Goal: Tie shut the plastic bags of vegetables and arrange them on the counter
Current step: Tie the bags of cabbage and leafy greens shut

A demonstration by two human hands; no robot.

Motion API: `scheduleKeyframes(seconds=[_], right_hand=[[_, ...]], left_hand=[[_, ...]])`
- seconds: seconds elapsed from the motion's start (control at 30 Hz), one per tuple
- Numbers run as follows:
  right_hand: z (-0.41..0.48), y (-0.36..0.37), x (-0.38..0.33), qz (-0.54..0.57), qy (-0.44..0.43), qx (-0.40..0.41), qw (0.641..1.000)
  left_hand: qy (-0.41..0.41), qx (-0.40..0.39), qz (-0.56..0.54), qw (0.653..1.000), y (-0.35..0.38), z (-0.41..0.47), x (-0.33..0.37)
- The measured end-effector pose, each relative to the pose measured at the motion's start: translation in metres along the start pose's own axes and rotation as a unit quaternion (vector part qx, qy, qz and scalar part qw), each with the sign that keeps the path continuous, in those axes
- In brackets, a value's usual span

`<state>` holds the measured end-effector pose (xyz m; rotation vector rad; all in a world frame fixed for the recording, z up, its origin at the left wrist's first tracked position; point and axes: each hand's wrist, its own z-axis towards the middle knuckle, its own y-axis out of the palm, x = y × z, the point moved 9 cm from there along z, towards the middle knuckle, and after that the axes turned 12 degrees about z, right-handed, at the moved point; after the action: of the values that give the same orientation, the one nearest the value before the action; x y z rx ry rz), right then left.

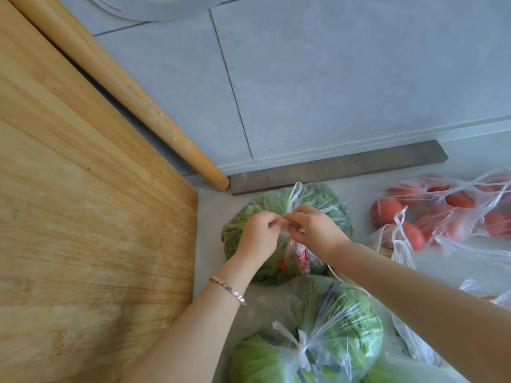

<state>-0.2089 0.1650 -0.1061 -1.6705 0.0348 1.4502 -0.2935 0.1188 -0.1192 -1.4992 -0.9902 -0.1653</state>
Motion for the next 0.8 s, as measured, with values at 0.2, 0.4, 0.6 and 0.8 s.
scheduleKeyframes(seconds=[0.2, 0.4, 0.6, 0.8], right_hand=[[0.006, 0.000, 0.004, 0.007, 0.048, -0.001, 0.999], [-0.003, -0.006, 0.015, 0.095, 0.131, 0.028, 0.986], [-0.007, -0.004, 0.031, 0.278, 0.264, 0.000, 0.923], [-0.013, 0.006, 0.031, 0.358, 0.333, -0.119, 0.864]], left_hand=[[-0.004, 0.052, -0.046, 0.998, -0.003, -0.010, -0.005], [-0.002, 0.096, -0.067, 0.993, -0.007, -0.019, -0.008], [0.024, 0.098, -0.035, 0.994, -0.009, -0.019, -0.008], [0.047, 0.102, -0.036, 0.993, -0.006, -0.020, -0.008]])
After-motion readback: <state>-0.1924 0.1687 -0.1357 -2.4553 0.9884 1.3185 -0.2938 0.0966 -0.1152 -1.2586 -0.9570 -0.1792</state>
